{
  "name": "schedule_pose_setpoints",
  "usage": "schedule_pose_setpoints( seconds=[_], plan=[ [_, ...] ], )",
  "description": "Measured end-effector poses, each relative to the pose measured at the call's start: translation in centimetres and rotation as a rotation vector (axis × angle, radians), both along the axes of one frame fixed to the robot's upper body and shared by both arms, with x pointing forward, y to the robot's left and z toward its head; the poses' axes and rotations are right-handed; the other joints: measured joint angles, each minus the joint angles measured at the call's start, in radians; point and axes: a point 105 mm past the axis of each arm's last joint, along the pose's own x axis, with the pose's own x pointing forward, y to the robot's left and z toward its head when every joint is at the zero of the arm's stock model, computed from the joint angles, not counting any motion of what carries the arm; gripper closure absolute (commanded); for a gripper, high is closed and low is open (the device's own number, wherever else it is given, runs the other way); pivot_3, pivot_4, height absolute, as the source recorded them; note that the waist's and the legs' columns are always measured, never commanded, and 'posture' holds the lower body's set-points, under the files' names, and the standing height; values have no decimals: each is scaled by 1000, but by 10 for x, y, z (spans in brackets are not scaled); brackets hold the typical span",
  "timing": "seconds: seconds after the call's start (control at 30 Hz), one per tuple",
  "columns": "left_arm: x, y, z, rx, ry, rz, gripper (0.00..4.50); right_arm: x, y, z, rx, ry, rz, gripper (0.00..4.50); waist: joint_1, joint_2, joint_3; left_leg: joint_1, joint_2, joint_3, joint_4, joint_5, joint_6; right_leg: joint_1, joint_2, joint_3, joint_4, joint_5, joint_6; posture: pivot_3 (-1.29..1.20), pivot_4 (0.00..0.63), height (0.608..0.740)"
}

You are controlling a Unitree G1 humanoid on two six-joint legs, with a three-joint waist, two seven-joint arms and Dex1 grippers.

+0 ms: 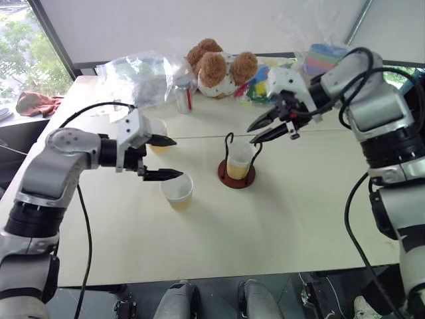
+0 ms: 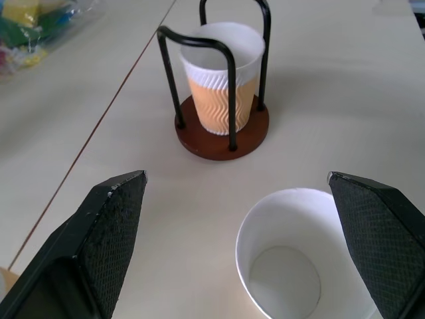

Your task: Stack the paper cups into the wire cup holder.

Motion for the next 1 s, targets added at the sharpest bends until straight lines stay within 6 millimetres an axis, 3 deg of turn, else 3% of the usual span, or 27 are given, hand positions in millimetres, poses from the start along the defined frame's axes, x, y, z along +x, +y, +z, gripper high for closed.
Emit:
schedule_pose_setpoints(
  seconds=[0.13, 0.27, 0.37, 0.57, 0.9, 1.0],
  plan=[
    [-24, 9, 9, 134, 3, -82, 0, -39, -20, 21, 163, 47, -28, 3206, 6, -1, 0, -1, 0, -3, -1, 0, 0, 0, -1, -3, 0, 0, 0, 0, 150, 740],
    [-45, 8, 11, 227, 14, -192, 0, -84, -11, -6, 302, 279, -23, 3206, 2, 0, 0, 0, 0, -1, 1, 0, 0, 2, -3, -4, -1, 0, 0, 0, 150, 740],
    [-53, 9, 4, 295, 20, -244, 0, -101, -6, -18, 373, 337, -55, 3206, 2, -1, -1, 5, 0, -1, 2, -1, 1, 5, -3, -4, -1, 0, 0, 0, 150, 740],
    [-52, 3, -20, 366, 38, -321, 0, -109, 2, -61, 483, 421, -233, 3206, 15, -2, -1, 8, 0, -1, 2, -3, 5, 6, -3, -2, 4, 0, -1, 0, 150, 740],
    [-27, 2, -51, 452, 5, -374, 0, -102, -9, -67, 585, 357, -414, 3206, 26, -2, -1, 8, 0, 0, 2, -3, 6, 6, -2, -2, 7, 0, -1, 0, 150, 740],
    [-23, -3, -58, 449, 9, -406, 1283, -102, -12, -72, 597, 367, -450, 3178, 25, -2, -1, 8, 0, 0, 2, -4, 6, 6, -2, -2, 7, 0, -1, 0, 150, 740]
  ],
)
